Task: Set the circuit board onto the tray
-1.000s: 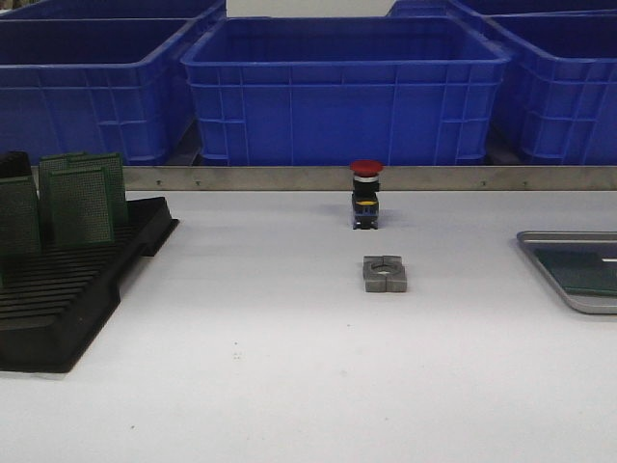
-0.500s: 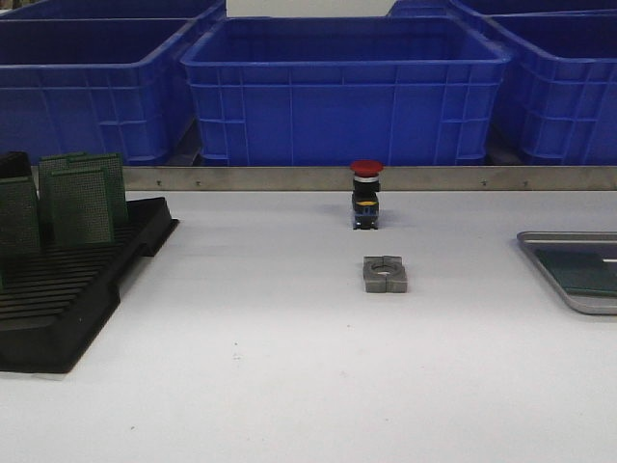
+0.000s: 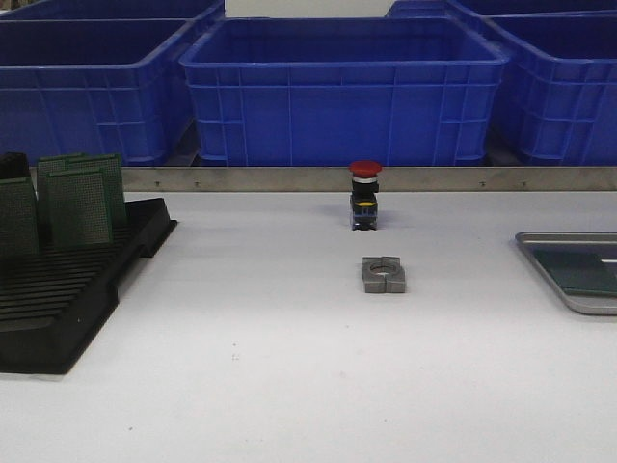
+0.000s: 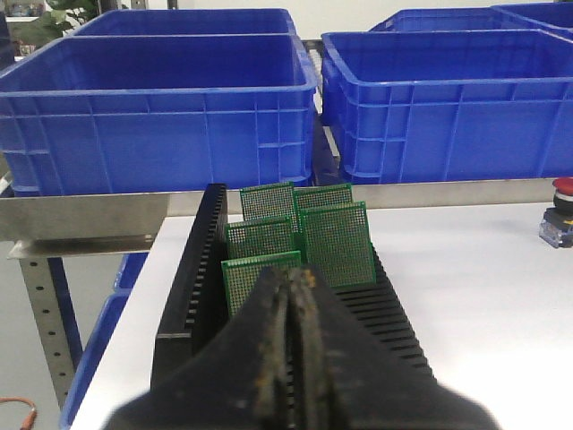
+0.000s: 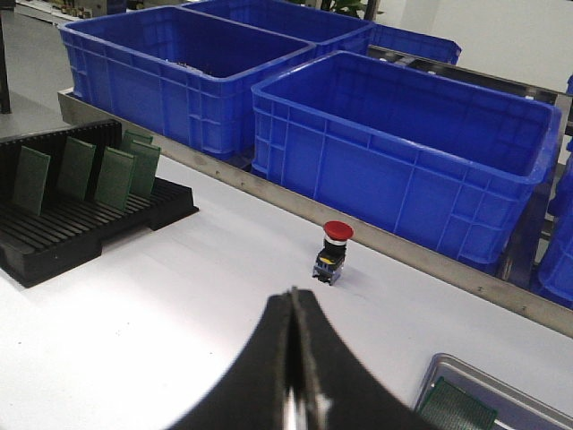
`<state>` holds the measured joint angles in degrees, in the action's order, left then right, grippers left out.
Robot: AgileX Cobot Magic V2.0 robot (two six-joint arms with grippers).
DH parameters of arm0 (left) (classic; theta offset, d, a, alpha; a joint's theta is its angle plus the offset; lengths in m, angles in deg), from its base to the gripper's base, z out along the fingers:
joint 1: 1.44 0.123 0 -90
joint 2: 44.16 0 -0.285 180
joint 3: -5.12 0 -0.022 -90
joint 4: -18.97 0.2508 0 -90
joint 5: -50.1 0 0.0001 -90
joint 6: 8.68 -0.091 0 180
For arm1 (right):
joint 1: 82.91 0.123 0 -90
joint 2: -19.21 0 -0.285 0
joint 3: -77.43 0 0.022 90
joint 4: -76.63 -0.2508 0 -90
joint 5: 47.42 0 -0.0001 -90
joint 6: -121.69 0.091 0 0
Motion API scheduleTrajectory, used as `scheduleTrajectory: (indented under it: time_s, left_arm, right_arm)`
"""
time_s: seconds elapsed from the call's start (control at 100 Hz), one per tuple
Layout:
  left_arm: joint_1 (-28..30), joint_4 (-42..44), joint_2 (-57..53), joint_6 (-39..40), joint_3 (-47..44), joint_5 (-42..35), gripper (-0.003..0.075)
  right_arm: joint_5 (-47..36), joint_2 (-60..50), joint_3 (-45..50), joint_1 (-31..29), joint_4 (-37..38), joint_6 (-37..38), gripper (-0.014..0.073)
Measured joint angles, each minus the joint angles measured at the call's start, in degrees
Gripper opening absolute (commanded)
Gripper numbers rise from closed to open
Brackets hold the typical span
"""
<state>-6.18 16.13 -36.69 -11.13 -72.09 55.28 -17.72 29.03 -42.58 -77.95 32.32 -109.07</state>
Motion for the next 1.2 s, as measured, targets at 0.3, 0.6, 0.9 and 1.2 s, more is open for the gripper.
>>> scheduleTrajectory:
  time_s: [0.3,0.6,0.9,1.2]
  left_arm:
    - [0.62,1.50,0.00,2.45,0.00,-0.01,-0.0020]
    - [0.62,1.59,0.00,2.88,-0.10,-0.01,-0.0020]
    - [0.62,1.59,0.00,2.98,0.00,-0.01,-0.0020]
    - [0.62,1.59,0.00,2.98,-0.10,-0.01,-0.0020]
  right_arm:
    - [0.09,0.00,0.00,0.00,0.00,0.00,-0.0061]
    - [0.09,0.00,0.00,0.00,0.00,0.00,-0.0061]
    - [0.09,0.00,0.00,0.00,0.00,0.00,-0.0061]
    - [0.09,0.00,0.00,0.00,0.00,0.00,-0.0061]
